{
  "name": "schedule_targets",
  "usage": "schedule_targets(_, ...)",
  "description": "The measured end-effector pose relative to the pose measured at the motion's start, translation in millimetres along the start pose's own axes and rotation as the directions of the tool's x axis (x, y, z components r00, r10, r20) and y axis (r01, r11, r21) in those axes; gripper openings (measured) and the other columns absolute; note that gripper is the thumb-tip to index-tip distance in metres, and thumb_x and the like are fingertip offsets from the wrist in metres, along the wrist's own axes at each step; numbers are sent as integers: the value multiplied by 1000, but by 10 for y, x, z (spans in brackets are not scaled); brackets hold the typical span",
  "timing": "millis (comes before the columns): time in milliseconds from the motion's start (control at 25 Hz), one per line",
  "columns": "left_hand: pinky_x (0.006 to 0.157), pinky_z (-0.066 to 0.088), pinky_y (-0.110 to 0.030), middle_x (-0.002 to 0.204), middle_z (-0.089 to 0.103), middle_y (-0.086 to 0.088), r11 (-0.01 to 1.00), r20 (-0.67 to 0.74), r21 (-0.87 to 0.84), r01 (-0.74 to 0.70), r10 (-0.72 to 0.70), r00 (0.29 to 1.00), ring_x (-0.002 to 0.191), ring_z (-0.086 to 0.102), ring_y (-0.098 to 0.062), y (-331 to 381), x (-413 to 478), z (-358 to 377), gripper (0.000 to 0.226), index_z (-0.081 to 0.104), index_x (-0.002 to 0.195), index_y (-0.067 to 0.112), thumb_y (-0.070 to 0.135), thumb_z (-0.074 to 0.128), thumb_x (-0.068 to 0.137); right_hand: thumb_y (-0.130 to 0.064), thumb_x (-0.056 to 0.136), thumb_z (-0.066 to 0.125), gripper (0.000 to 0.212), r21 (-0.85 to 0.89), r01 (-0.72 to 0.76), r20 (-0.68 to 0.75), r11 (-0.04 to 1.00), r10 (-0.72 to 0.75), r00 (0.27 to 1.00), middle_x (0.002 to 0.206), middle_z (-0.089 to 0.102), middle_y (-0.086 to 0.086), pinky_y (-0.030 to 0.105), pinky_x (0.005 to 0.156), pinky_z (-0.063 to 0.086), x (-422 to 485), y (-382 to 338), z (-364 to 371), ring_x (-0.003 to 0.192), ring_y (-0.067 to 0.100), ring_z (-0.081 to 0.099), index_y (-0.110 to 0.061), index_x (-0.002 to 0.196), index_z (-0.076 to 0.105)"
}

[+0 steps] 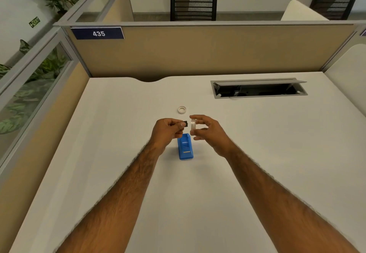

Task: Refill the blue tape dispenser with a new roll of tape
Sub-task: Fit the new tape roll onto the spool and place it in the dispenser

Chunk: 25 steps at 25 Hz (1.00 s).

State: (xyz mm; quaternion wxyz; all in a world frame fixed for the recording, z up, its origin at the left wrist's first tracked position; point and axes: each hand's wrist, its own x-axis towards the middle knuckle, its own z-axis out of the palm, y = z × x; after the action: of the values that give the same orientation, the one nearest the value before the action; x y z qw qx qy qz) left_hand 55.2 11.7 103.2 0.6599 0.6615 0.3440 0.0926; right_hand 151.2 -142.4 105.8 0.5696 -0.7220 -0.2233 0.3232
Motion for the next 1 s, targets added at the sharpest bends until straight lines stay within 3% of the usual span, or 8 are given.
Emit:
schedule_targets(120, 78, 63, -31, 96, 76, -11, 1000, 4, 6, -15, 15, 1000, 86, 73, -20, 7, -44, -12, 21, 76, 107, 6, 18, 72, 90, -31, 93, 66, 30, 62, 18, 1, 998, -18, 1000, 115, 68, 2, 32, 77, 61, -58, -27, 55, 92, 24, 73, -23, 122, 67)
schedule_targets(240, 77, 63, -31, 96, 76, -13, 1000, 2, 9, -23, 23, 1000, 86, 73, -21, 1, -90, -28, 20, 76, 106, 6, 18, 73, 90, -23, 94, 65, 24, 69, 33, -9, 997, -32, 999, 109, 70, 2, 35, 78, 62, -81, -45, 82, 88, 23, 74, -20, 118, 70)
schedule_targets(560, 75, 62, -28, 97, 76, -12, 999, -9, 22, -29, 29, 1000, 84, 72, -20, 0, -175, -49, 22, 75, 108, 4, 16, 72, 90, -5, 87, 72, 43, 40, 27, -18, 999, -27, 999, 123, 64, 2, 28, 78, 61, -161, -55, 106, 98, 22, 71, -18, 127, 64)
schedule_targets(680, 77, 62, -29, 97, 76, -12, 1000, 0, 11, -28, 28, 1000, 85, 72, -21, -6, -200, -46, 21, 75, 107, 4, 15, 72, 90, -1, 85, 71, 43, 70, 30, -15, 997, -29, 999, 124, 64, -1, 31, 85, 60, -186, -42, 106, 99, 23, 71, -21, 123, 66)
schedule_targets(880, 77, 62, -29, 98, 76, -11, 999, 2, 23, -33, 33, 999, 90, 74, -23, -8, -238, -25, 21, 75, 108, 5, 16, 72, 90, -10, 87, 73, 35, 162, 57, -52, 985, -49, 997, 117, 70, 2, 30, 84, 60, -231, -61, 105, 100, 20, 71, -19, 120, 68)
schedule_targets(1000, 74, 61, -26, 97, 76, -8, 999, -5, 43, -28, 28, 1000, 89, 74, -22, 0, -263, -7, 18, 75, 106, 8, 17, 71, 90, -11, 86, 74, 44, 126, 40, -66, 991, -32, 997, 119, 68, 3, 32, 87, 60, -228, -37, 118, 103, 21, 70, -19, 128, 63)
